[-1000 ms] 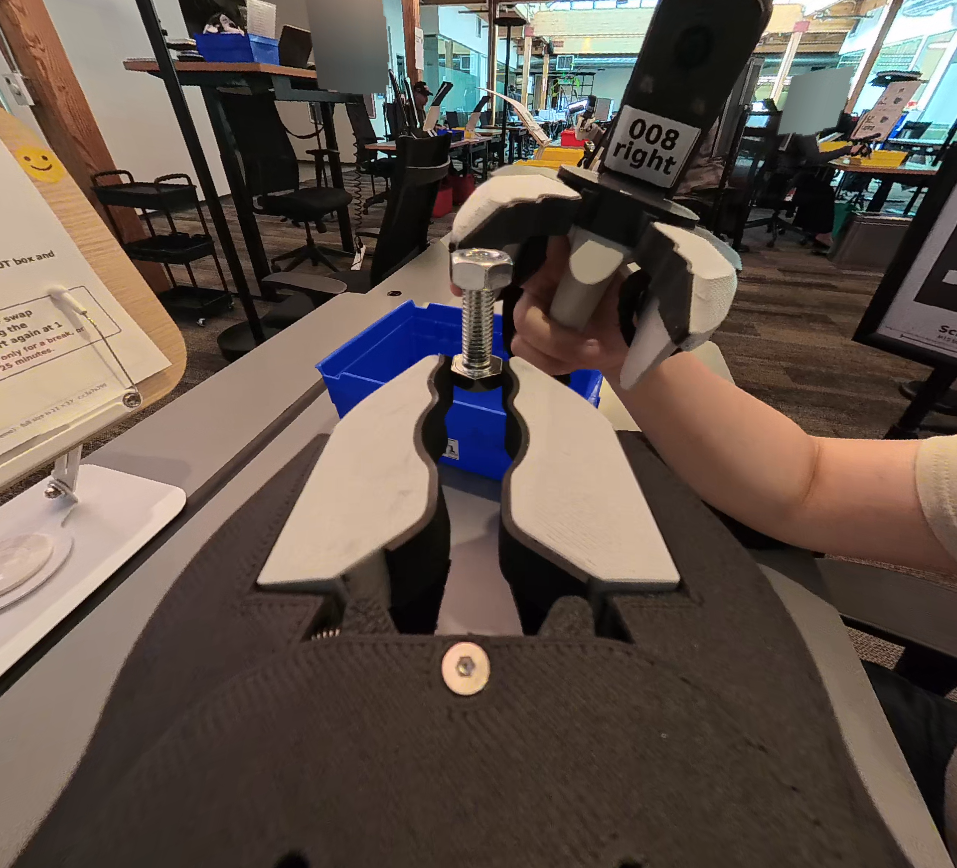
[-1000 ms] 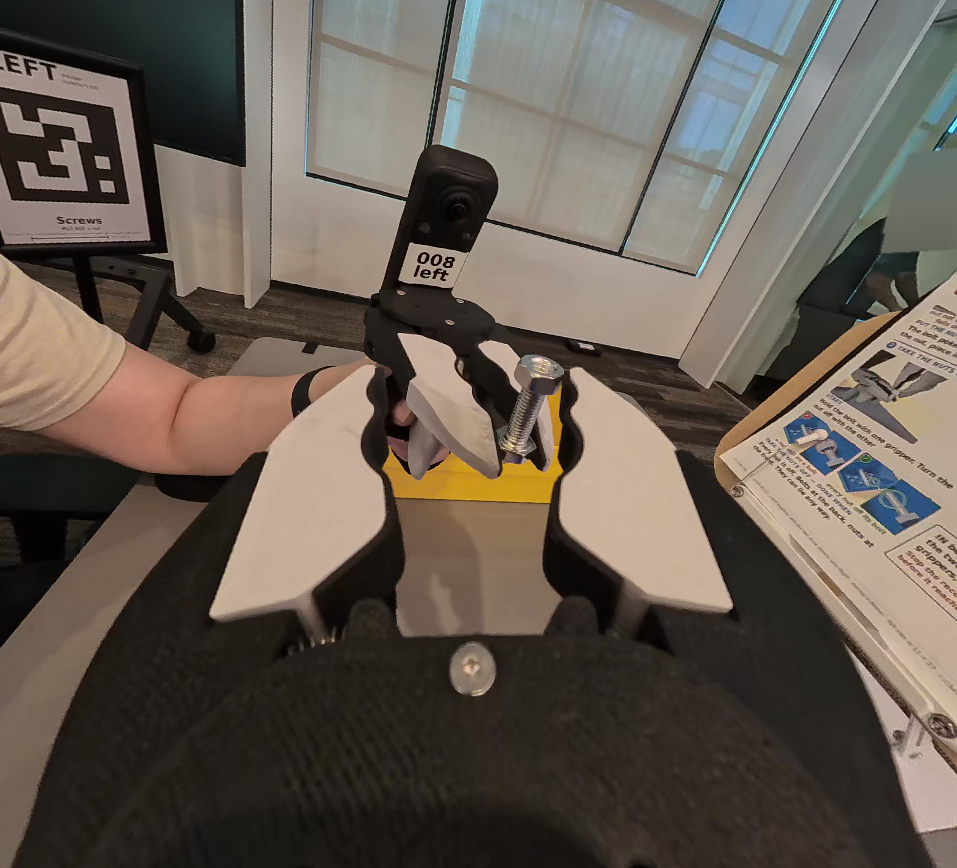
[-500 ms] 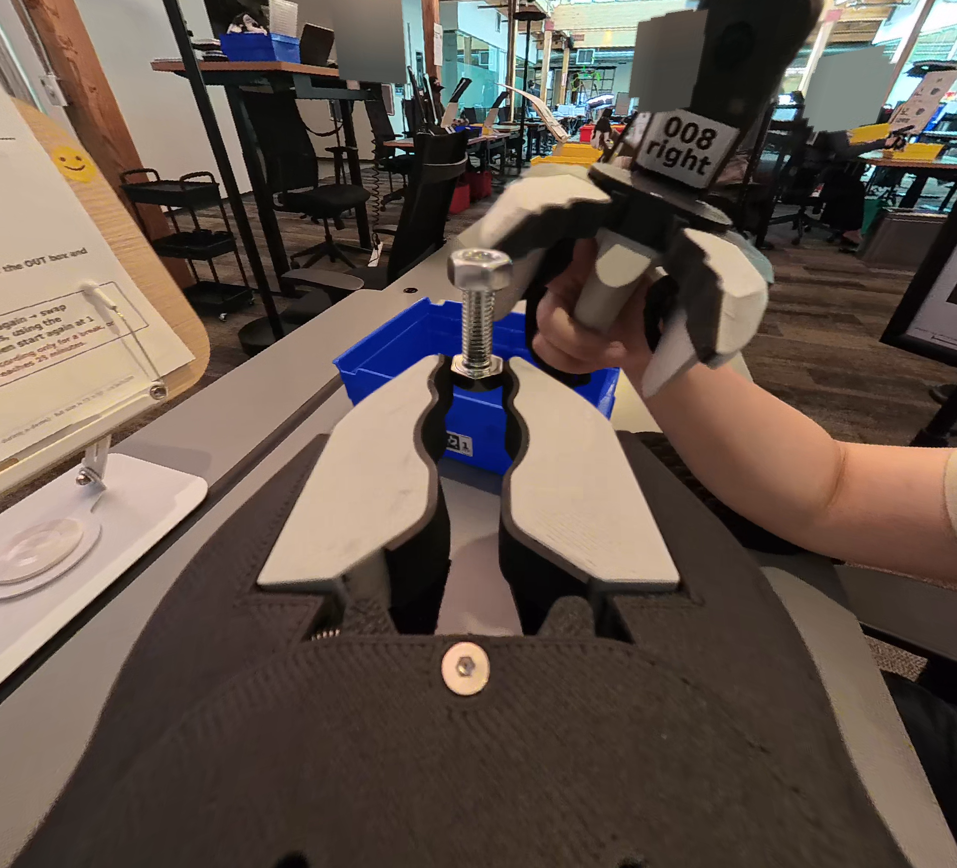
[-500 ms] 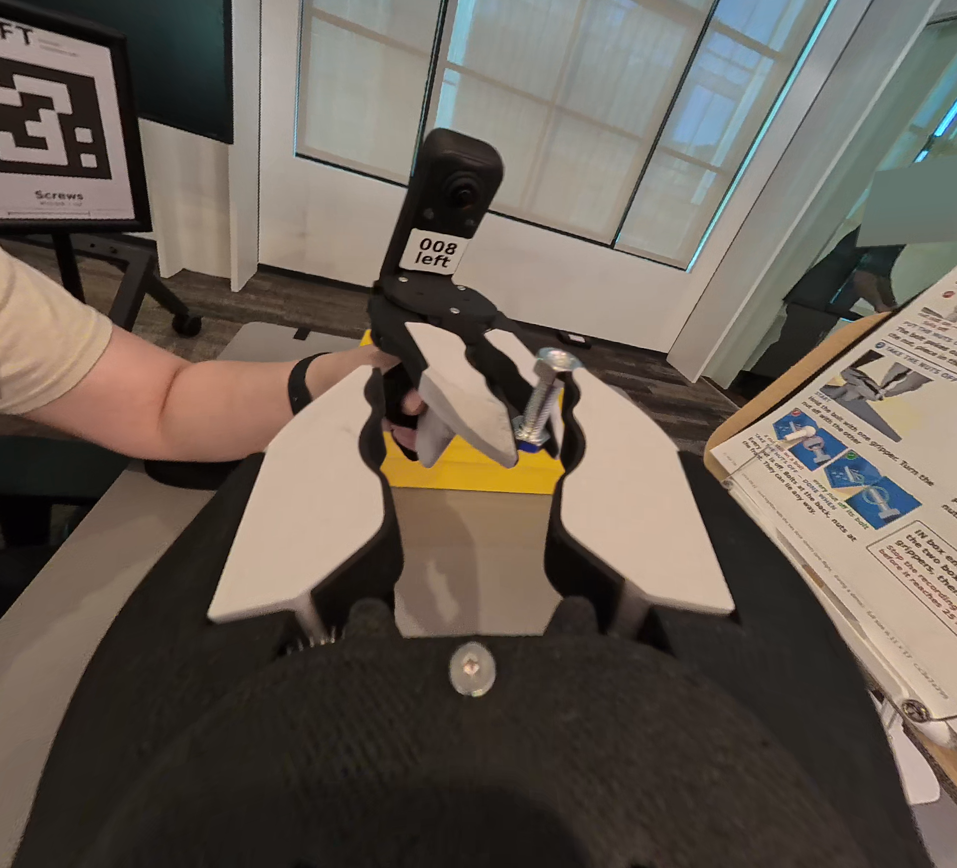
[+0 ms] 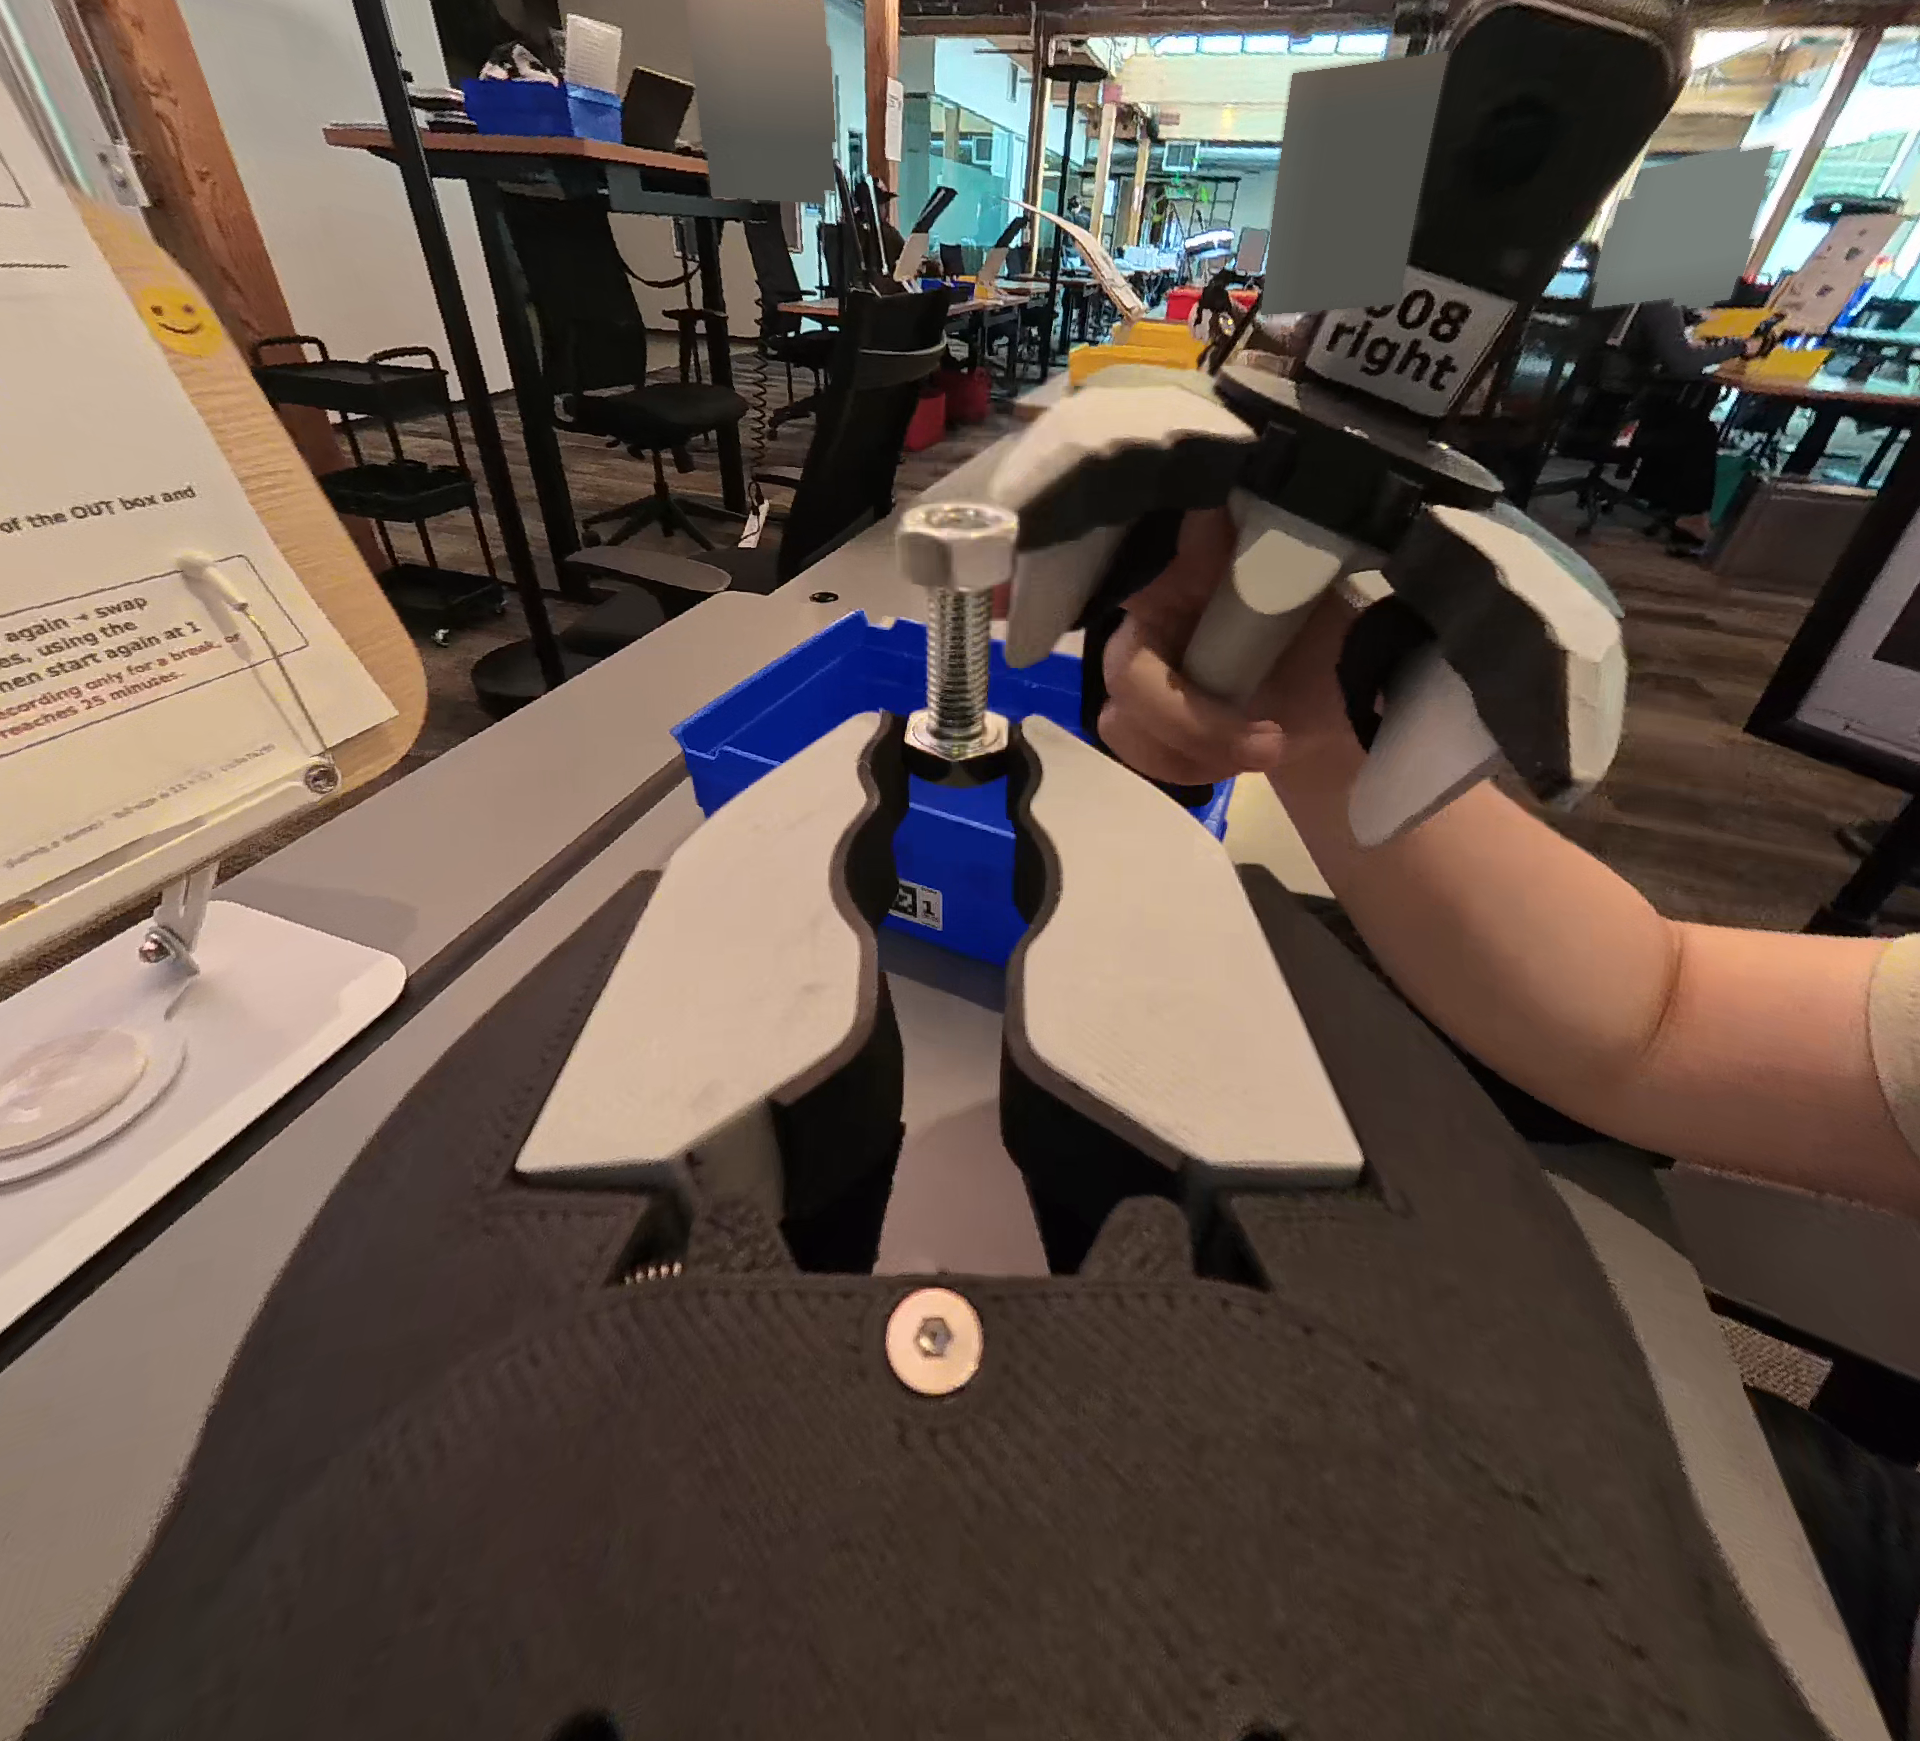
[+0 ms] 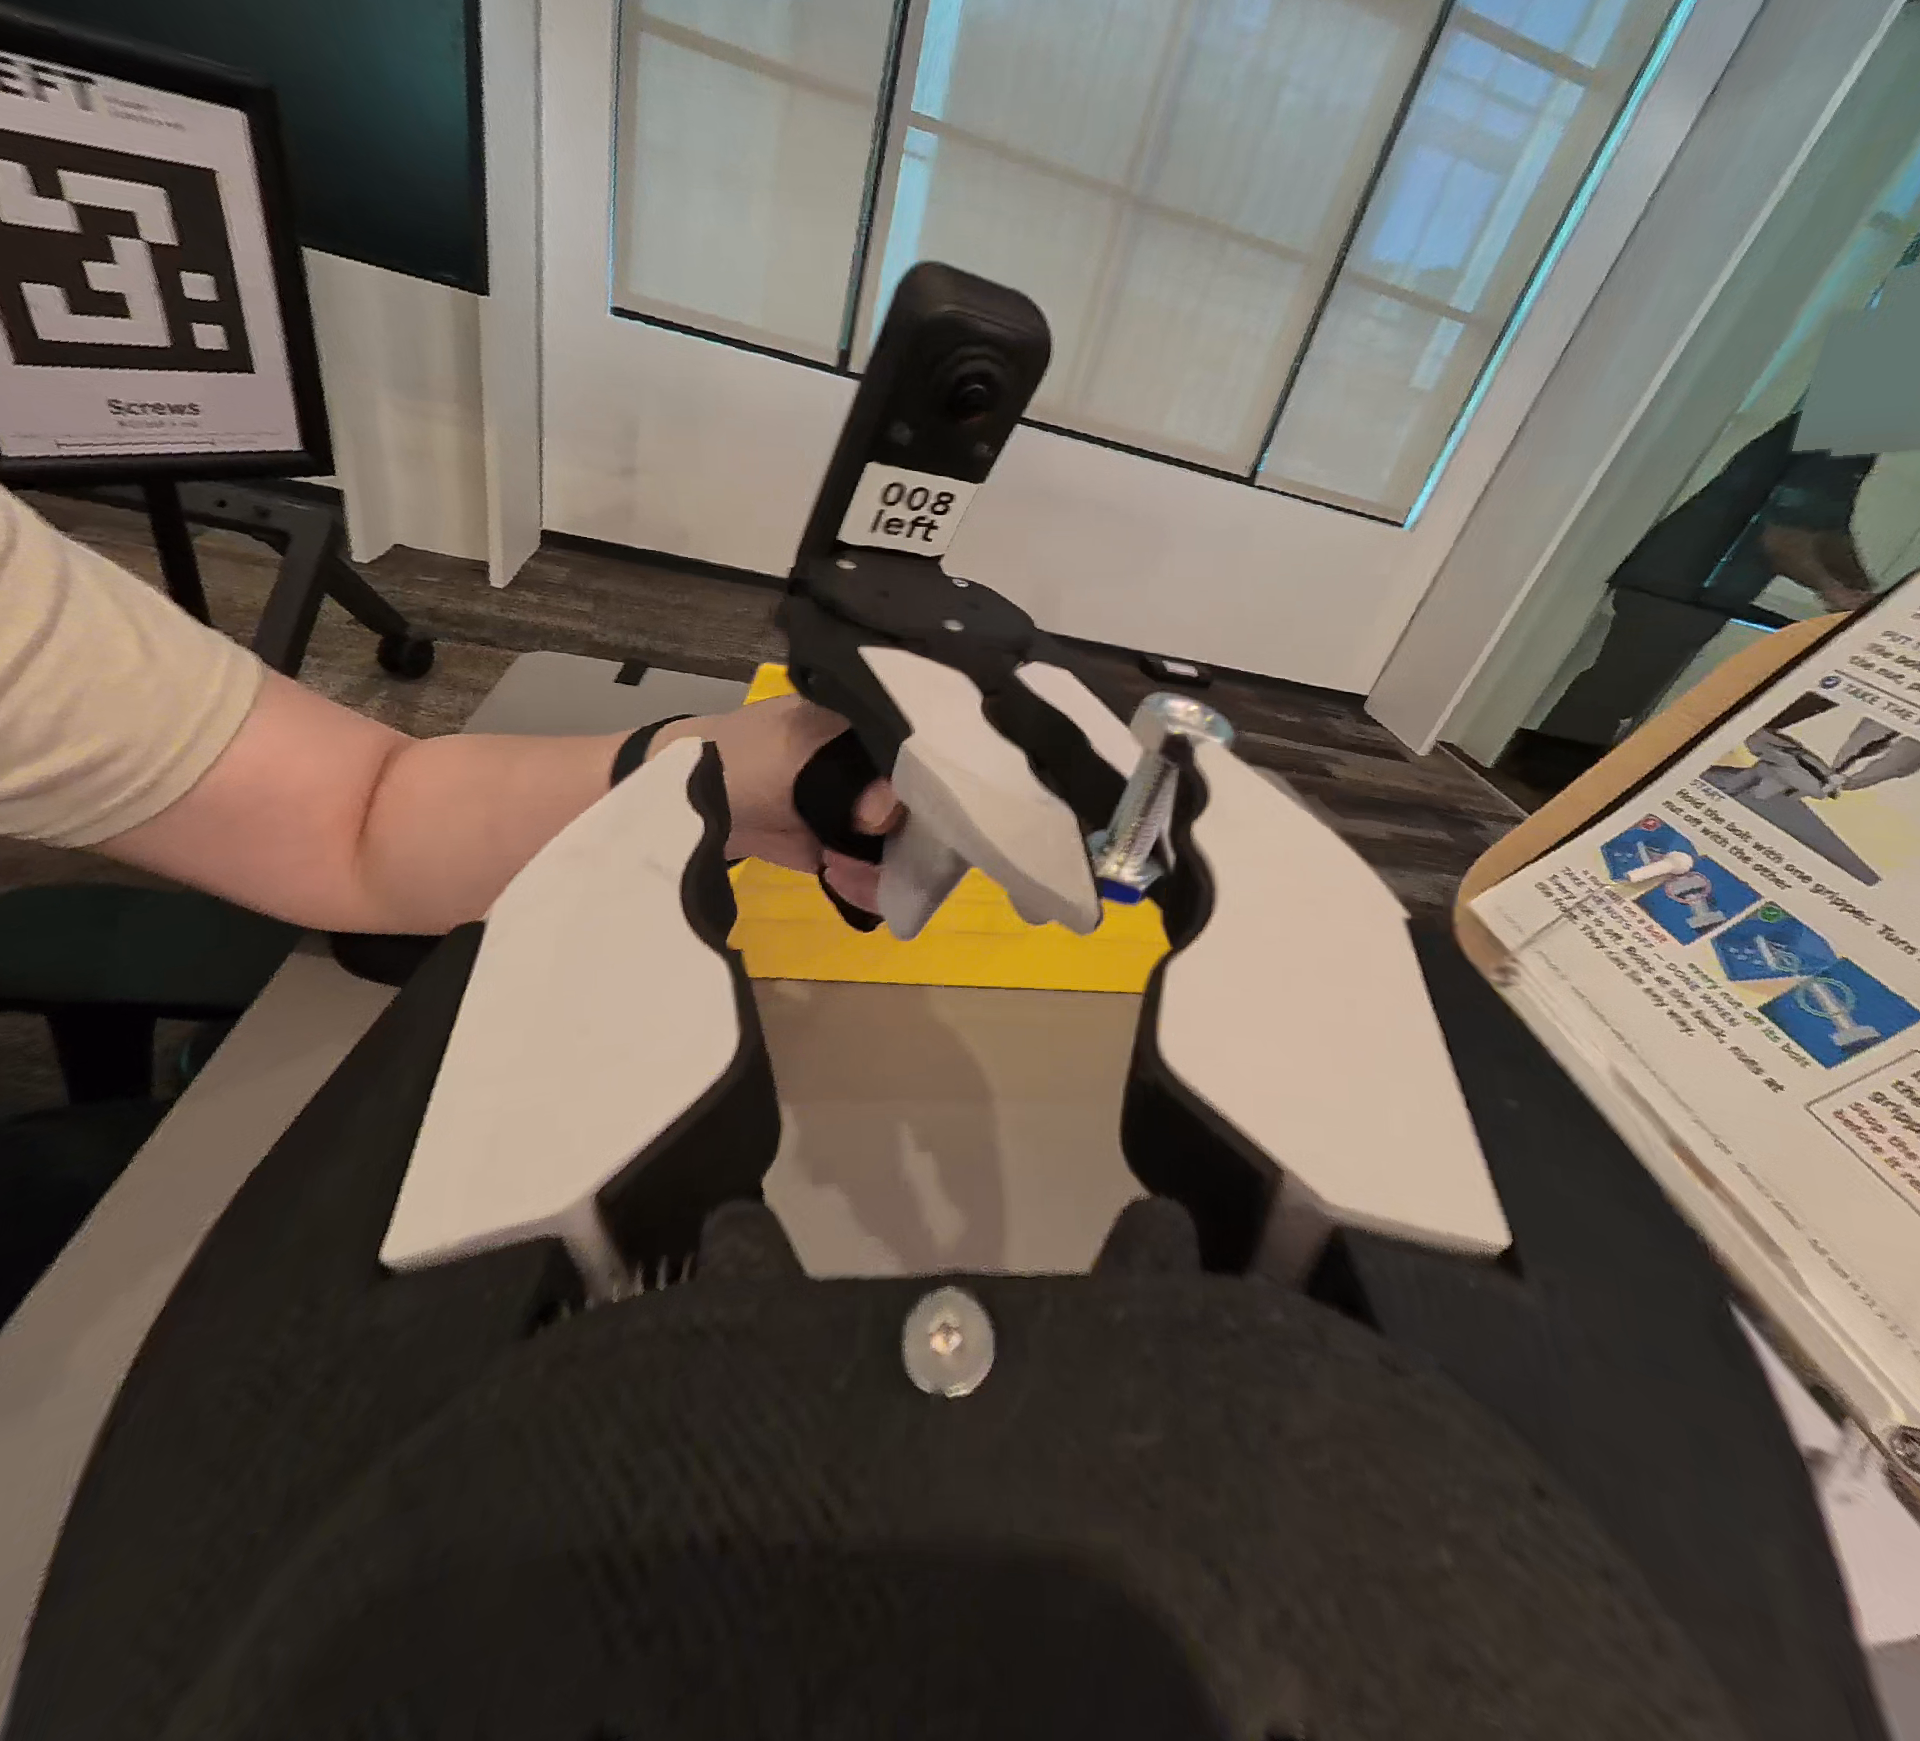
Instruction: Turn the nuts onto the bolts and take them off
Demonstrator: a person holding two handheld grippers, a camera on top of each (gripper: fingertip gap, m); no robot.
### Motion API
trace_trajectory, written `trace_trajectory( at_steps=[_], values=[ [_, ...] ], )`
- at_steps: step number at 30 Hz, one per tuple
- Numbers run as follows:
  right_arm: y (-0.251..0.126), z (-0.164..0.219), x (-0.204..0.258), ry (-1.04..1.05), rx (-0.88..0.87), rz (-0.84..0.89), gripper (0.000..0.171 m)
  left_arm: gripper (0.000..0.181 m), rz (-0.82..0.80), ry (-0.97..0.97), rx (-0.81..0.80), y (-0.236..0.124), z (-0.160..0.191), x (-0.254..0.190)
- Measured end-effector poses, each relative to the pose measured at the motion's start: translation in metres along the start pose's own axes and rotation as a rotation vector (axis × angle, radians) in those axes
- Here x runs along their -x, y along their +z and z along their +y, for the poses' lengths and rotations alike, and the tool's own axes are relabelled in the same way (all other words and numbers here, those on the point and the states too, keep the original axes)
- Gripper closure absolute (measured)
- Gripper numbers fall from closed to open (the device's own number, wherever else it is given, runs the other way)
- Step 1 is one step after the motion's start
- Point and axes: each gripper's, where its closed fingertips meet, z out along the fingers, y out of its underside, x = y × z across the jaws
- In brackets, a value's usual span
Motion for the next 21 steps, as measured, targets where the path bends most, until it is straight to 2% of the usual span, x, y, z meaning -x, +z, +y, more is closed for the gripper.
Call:
trace_trajectory(
  at_steps=[3,9,11,14,21],
  values=[
    [0.0,0.0,-0.006,0.009,-0.011,0.036,0.089,0.163,0.008,0.001,-0.002,-0.001,-0.001,-0.001],
    [0.015,0.009,-0.007,-0.002,0.014,0.06,0.08,0.163,0.011,0.044,0.029,0.006,0.005,-0.009],
    [0.011,0.008,-0.006,-0.018,0.021,0.061,0.08,0.163,-0.009,0.023,0.015,0.002,0.002,-0.002],
    [0.004,0.001,-0.007,-0.012,-0.002,0.065,0.088,0.163,-0.025,0.0,-0.001,-0.006,-0.002,0.008],
    [0.016,0.008,-0.01,0.003,0.012,0.087,0.081,0.163,0.025,0.048,0.036,0.008,0.006,-0.013]
  ],
)
